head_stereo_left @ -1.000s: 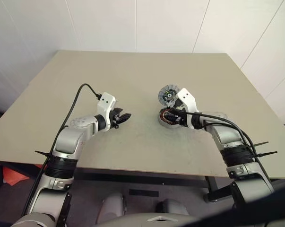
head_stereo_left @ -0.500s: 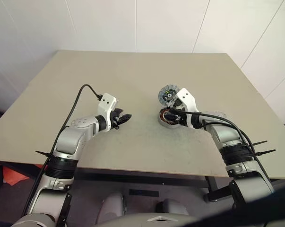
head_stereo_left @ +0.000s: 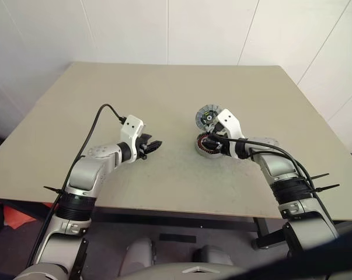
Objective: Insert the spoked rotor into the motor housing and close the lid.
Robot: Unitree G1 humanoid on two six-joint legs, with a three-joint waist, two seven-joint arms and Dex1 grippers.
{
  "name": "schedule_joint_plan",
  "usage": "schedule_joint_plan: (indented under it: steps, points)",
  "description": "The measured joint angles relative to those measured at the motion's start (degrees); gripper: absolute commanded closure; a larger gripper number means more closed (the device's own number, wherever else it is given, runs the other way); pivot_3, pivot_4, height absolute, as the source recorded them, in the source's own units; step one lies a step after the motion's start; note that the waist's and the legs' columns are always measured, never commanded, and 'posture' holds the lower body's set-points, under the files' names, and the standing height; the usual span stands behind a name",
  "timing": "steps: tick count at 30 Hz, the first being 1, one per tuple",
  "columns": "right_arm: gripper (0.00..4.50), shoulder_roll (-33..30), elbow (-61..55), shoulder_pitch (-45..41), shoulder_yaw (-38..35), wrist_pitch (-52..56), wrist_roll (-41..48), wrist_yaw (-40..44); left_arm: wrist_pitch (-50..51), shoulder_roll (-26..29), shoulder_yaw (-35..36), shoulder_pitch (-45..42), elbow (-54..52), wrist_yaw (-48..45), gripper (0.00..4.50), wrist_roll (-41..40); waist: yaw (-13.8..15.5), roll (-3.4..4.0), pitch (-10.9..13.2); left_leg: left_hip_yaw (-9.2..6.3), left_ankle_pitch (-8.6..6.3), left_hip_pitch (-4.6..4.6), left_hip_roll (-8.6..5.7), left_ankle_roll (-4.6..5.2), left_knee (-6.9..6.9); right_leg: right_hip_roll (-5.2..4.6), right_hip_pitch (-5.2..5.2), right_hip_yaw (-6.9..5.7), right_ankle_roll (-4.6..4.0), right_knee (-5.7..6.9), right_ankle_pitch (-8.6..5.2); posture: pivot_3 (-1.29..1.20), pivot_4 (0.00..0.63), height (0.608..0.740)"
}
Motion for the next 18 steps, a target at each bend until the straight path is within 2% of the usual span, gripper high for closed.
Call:
schedule_joint_plan:
  steps: [7,10,12,18]
  points:
    - [2.69,0.0,0.0,0.0,0.0,-0.1,0.0,0.0,0.0,0.1,0.0,0.0,0.0,0.1,1.88,0.0,0.0,0.00,0.0,0.00,0.00,0.00,0.00,0.01,0.00,0.00,0.00,0.00,0.00,0.00,0.00,0.00,0.000,0.740]
    - [3.19,0.0,0.0,0.0,0.0,-0.2,0.0,0.0,0.0,0.2,0.0,0.0,0.0,0.2,1.88,0.0,0.0,0.00,0.0,0.00,0.00,0.00,0.00,0.00,0.00,0.00,0.00,0.00,0.00,0.00,0.00,0.00,0.000,0.740]
    - [3.81,-0.1,0.0,0.0,0.0,-0.3,0.0,0.0,0.0,0.2,0.0,0.0,0.0,0.2,1.88,0.0,0.0,0.00,0.0,0.00,0.00,0.00,0.00,0.00,0.00,0.00,0.00,0.00,0.00,0.00,0.00,0.00,0.000,0.740]
    - [3.90,-0.6,0.0,0.1,0.6,-1.9,-0.9,0.1,-0.4,0.3,0.0,0.0,0.6,0.1,1.88,0.0,0.0,0.00,0.0,0.00,0.00,0.00,0.00,0.00,0.00,0.00,0.00,0.00,0.00,0.00,0.00,0.00,0.000,0.740]
